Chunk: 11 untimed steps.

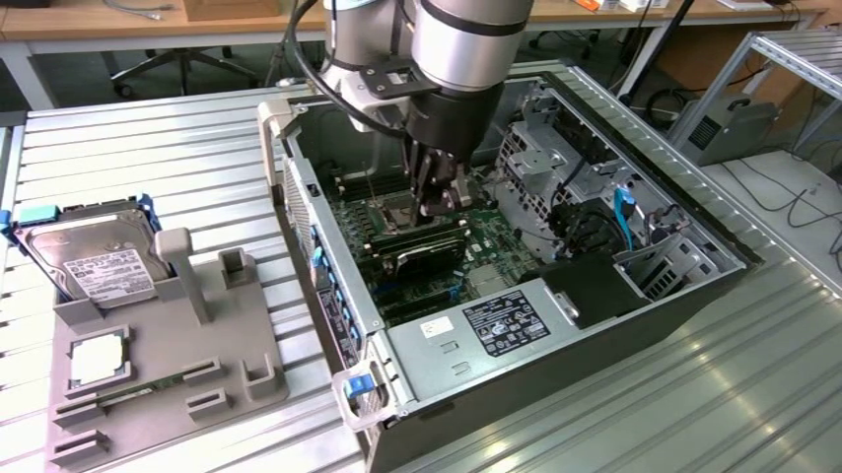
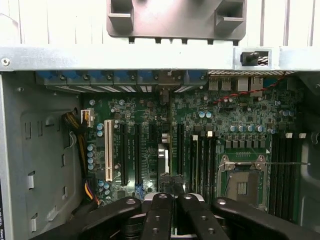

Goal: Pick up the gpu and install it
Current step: 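Press down on the gpu until it lock into place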

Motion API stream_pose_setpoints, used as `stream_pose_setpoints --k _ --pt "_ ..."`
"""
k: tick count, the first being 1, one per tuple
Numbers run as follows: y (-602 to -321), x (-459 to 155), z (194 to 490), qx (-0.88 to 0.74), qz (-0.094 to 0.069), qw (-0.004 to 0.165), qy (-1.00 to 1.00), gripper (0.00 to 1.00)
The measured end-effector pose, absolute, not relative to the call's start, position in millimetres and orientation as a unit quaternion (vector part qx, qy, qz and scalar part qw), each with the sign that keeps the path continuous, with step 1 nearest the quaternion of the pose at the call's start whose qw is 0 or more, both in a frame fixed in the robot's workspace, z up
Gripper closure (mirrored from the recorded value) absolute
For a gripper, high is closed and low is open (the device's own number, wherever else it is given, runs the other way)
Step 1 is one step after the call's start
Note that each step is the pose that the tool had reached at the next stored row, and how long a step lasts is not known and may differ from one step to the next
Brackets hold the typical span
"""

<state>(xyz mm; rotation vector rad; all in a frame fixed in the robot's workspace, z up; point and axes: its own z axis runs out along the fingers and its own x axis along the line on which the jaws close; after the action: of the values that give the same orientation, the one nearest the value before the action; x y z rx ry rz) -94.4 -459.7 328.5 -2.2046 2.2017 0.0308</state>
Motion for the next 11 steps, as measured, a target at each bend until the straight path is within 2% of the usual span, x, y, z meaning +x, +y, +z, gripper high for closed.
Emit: stream_pose_setpoints --k 11 --pt "-448.4 -94.3 319.7 -0.706 0.010 0.013 0.708 0.89"
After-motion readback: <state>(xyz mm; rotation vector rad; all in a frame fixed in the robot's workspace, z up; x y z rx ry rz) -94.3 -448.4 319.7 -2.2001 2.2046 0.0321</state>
